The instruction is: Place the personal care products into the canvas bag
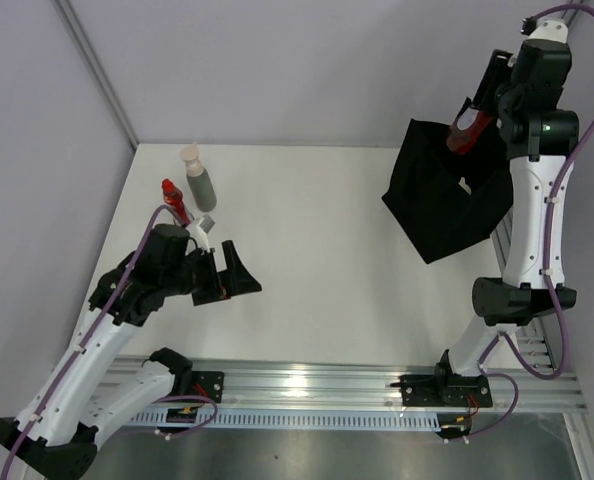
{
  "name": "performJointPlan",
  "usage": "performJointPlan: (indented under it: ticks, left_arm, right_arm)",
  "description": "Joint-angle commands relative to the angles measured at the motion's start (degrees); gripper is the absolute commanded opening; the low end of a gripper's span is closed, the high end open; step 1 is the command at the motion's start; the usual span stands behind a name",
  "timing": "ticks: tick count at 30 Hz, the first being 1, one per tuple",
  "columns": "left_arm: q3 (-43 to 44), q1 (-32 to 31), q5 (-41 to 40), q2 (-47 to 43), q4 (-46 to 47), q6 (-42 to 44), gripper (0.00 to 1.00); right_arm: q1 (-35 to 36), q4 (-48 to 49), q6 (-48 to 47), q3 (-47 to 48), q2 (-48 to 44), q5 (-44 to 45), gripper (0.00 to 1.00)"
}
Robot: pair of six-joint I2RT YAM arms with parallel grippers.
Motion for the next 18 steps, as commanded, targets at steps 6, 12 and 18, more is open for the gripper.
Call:
performJointPlan:
  ticks: [6,12,18]
  left_arm:
    - [0.22,-0.28,0.38,-0.32,0.87,-1.23,0.99]
    - [1.1,-0.28,-0.67,1.08,0.35,-1.58,0.99]
    - [0.49,-0.28,-1.12,2.05,0.35,-3.51,0.99]
  right_arm:
    - [-4.64,13.95,-2.16,-2.43,-1.08,-1.9,0.0]
    - [-6.13,24.24,-4.62,-8.32,1.64,-3.57,0.0]
    - [-7.46,27.49,-6.55,-11.92,5.68,-5.07,0.0]
